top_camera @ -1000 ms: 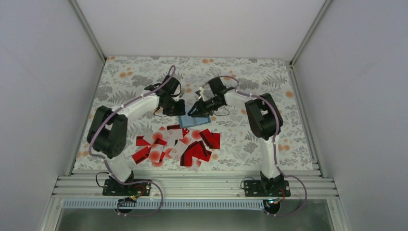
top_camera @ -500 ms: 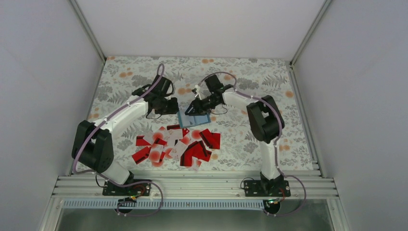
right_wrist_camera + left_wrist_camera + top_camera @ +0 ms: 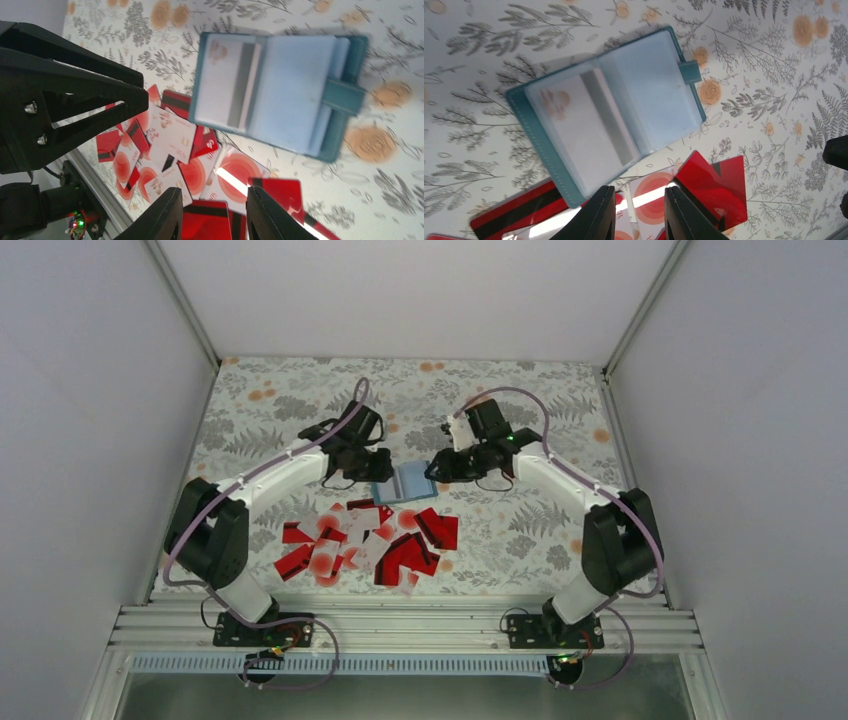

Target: Put the credit cards into the card holder

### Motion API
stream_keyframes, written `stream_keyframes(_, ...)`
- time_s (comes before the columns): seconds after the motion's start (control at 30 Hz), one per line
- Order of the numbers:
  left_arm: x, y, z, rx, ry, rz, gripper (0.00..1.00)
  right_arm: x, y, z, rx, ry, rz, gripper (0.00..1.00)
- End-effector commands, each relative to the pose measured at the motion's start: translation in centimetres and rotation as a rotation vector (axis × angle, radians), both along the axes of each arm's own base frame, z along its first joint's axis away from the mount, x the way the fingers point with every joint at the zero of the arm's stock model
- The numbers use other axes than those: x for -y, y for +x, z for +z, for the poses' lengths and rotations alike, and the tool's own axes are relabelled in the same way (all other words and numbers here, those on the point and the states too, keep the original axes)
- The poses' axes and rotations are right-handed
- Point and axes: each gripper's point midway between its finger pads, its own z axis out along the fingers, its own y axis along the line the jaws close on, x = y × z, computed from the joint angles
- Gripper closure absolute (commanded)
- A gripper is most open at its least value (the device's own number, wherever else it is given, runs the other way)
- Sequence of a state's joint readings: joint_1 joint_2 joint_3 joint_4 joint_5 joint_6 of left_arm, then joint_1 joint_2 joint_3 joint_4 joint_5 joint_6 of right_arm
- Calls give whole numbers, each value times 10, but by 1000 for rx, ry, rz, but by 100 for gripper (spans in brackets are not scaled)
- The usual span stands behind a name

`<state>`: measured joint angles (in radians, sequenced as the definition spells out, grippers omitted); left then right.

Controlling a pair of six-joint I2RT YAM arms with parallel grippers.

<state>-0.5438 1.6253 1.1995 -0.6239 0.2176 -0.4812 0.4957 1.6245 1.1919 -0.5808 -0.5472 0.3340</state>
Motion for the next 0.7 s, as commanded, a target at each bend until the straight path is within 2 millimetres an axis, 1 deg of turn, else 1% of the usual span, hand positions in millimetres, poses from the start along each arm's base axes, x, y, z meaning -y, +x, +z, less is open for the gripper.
stream_keyframes(0.0, 12, 4, 16, 44, -14, -5, 70, 19, -9, -4, 20, -63, -51, 65)
stream_keyframes(0.1, 16, -5, 18, 50, -43, -27, 63, 31, -24, -24, -16, -123, -33, 63)
stream_keyframes(0.17, 24, -18, 17, 55, -63, -80, 55, 39, -38, -40, -61, -154, -20, 61)
stream_keyframes(0.2, 27, -26, 14, 49, -69, -108, 50, 42, -45, -46, -82, -163, -15, 60)
stream_keyframes(0.27, 30, -42, 3, 31, -52, -141, 44, 46, -59, -53, -110, -169, -4, 57)
stream_keyframes(0.33, 26, -57, -10, 9, -34, -131, 42, 49, -68, -56, -104, -193, 9, 47)
stream_keyframes(0.4, 24, -67, -20, -5, -60, -113, 42, 49, -76, -58, -92, -233, 23, 42)
stream_keyframes(0.47, 15, -75, -27, -22, -55, -77, 42, 47, -81, -60, -85, -260, 37, 39)
stream_keyframes(0.57, -8, -87, -30, -42, 10, -11, 40, 37, -86, -59, -71, -265, 58, 34)
stream_keyframes(0.6, -16, -91, -29, -43, 36, 3, 37, 32, -87, -57, -73, -250, 68, 33)
stream_keyframes(0.67, -28, -104, -27, -52, 63, -6, 27, 21, -86, -53, -81, -206, 81, 31)
